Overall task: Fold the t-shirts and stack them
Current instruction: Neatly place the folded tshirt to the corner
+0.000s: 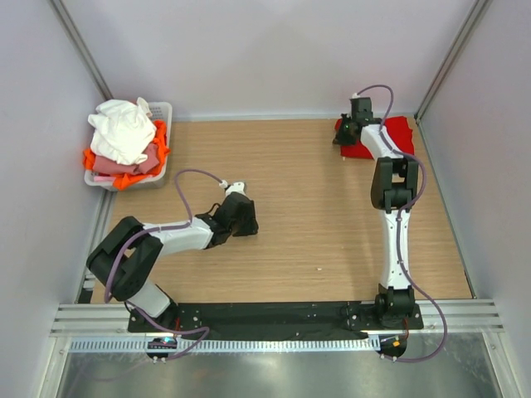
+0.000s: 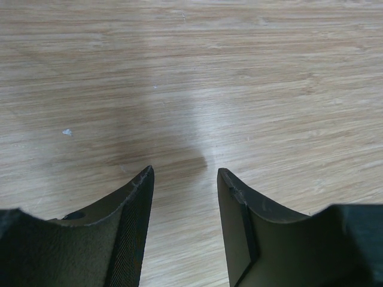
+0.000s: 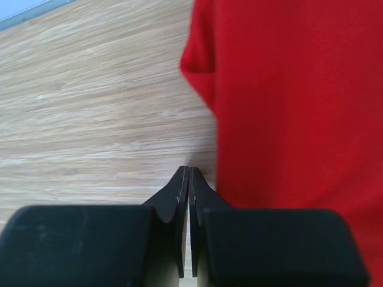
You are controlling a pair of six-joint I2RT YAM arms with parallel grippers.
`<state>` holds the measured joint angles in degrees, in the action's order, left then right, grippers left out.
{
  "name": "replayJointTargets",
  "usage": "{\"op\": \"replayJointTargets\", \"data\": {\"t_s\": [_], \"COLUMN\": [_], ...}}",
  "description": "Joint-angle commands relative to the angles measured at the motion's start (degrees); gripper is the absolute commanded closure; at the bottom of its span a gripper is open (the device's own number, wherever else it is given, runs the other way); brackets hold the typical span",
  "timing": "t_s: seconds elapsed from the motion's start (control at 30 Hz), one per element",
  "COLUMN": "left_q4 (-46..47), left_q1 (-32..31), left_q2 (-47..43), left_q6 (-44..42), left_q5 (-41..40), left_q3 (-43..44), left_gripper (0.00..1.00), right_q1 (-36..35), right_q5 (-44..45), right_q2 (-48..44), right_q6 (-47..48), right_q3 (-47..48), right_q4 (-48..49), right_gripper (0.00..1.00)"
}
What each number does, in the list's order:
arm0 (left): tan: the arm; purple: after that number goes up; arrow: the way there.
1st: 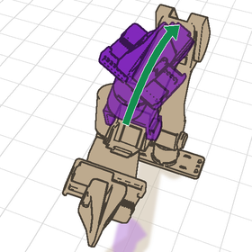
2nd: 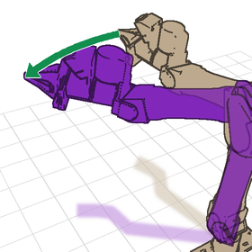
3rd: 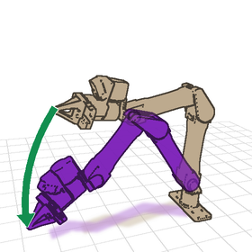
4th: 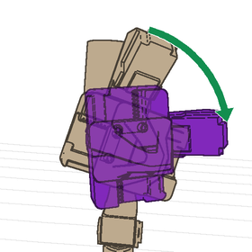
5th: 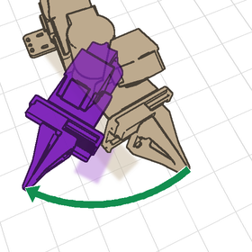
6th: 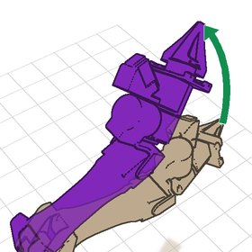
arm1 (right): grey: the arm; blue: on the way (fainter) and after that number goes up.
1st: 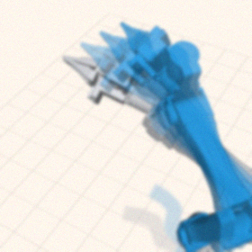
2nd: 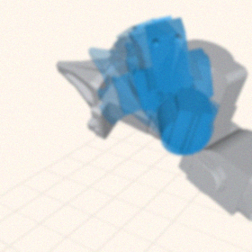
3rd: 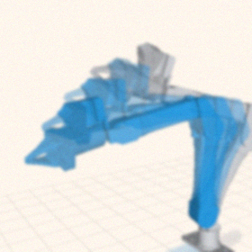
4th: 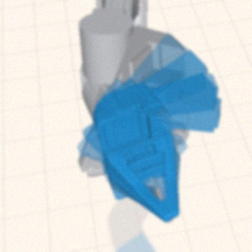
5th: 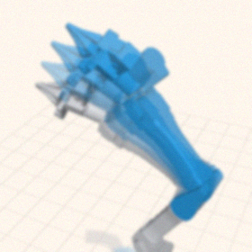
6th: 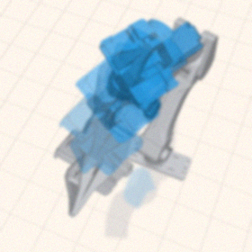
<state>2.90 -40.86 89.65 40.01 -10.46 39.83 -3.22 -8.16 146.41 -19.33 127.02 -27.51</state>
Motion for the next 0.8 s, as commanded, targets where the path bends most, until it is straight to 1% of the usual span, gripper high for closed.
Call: {"op": "replayJointTargets", "data": {"t_s": [0.0, 0.1, 0.27, 0.37, 0.43, 0.5, 0.53, 0.63, 0.77], "left_q4": [-8.96, -9.05, -9.31, -9.49, -9.58, -9.49, -9.49, -9.58, -9.58], "left_q1": [-0.18, -0.18, -0.18, -0.18, -0.27, -0.18, -0.18, -0.18, -0.18], "left_q2": [4.04, 4.13, 4.57, 4.57, 4.75, 4.84, 4.84, 5.01, 5.01], "left_q6": [-0.46, -0.46, -0.46, -0.46, -0.46, -0.46, -0.46, -0.46, -0.46], "left_q5": [-0.26, -0.26, -0.26, -0.26, -0.26, -0.18, -0.18, -0.18, -0.18], "left_q3": [-1.25, -1.16, -0.9, -0.72, -0.81, -0.64, -0.64, -0.55, -0.55], "left_gripper": [0.51, 0.51, 0.51, 0.51, 0.51, 0.51, 0.51, 0.51, 0.51], "right_q1": [1.02, 2.43, 2.52, 2.52, 2.52, 2.52, 4.0, 4.01, 4.54], "right_q5": [3.85, 5.35, 7.9, 13.08, 16.32, 17.21, 18.52, 19.15, 24.68], "right_q2": [-0.24, -0.68, -0.34, -0.33, -0.33, -0.51, -0.86, -0.86, 0.01], "right_q6": [4.3, 7.19, 11.15, 13.44, 13.88, 14.58, 14.5, 14.67, 14.41], "right_q3": [-1.86, -3.18, -2.22, -2.57, -2.75, -3.09, -3.7, -3.97, -3.62], "right_q4": [-5.27, -5.28, -5.28, -5.54, -5.71, -5.98, -5.72, -4.66, -5.45], "right_gripper": [0.92, 0.92, 0.93, 0.96, 0.96, 0.97, 0.97, 0.98, 0.99]}}
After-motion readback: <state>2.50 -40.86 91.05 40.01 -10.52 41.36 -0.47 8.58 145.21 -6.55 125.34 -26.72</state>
